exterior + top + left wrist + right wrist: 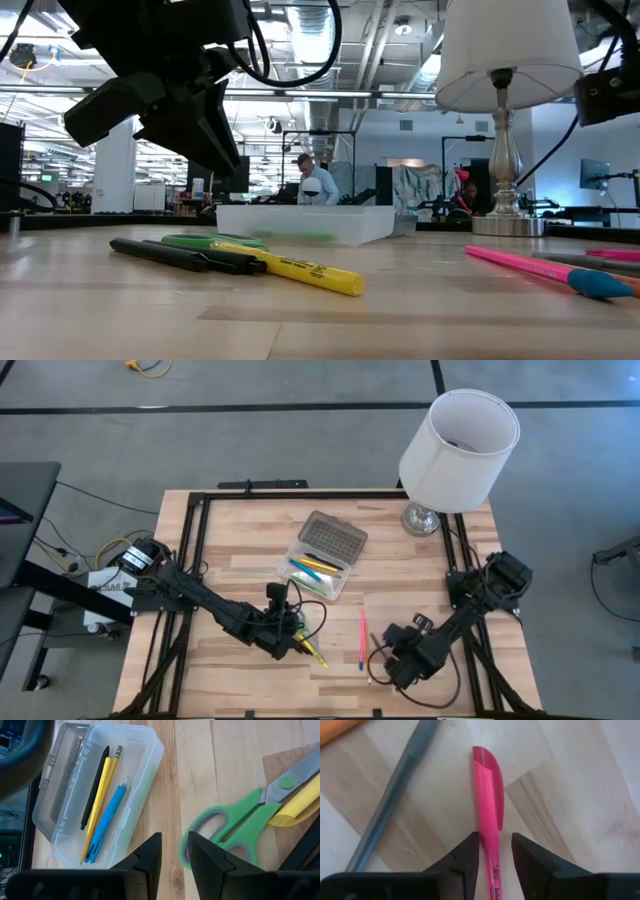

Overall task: Pick & place school supplies into a supply box
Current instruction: Put the pink pen into the gray supply box

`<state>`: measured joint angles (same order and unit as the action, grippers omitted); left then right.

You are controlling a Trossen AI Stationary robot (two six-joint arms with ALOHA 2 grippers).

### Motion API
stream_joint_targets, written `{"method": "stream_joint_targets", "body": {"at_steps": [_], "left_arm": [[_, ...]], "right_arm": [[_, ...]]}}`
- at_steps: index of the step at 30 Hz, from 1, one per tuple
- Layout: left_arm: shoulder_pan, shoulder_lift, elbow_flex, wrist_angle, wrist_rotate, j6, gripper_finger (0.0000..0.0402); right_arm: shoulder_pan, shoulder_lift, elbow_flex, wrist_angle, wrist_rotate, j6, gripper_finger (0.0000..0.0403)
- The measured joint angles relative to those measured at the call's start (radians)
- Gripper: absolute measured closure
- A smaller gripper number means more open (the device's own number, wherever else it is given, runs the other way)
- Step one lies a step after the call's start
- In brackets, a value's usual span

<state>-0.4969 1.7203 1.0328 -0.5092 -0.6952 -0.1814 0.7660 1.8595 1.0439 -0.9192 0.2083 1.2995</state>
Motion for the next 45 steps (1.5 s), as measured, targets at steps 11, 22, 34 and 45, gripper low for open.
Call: {"method": "stream_joint_targets", "body": {"at_steps": [11, 22, 34, 45], "left_arm": [[0.0, 0.0, 0.0, -0.001, 0.0, 0.0, 0.031], [0.0, 0.0, 0.0, -0.001, 0.0, 0.0, 0.031], [0.0, 0.0, 0.0, -0.001, 0.0, 0.0, 0.031], [0.0, 0.0, 0.0, -0.001, 0.0, 0.001, 0.031]], "right_arm": [[-0.004, 0.0, -0.001, 0.013, -0.044, -0.105, 0.0292], [-0.003, 0.0, -0.001, 0.027, -0.052, -0.107, 0.0346], [-0.002, 0.0, -0.001, 0.035, -0.052, -0.107, 0.0365], [-0.002, 0.0, -0.002, 0.037, -0.048, -0.107, 0.0362]]}}
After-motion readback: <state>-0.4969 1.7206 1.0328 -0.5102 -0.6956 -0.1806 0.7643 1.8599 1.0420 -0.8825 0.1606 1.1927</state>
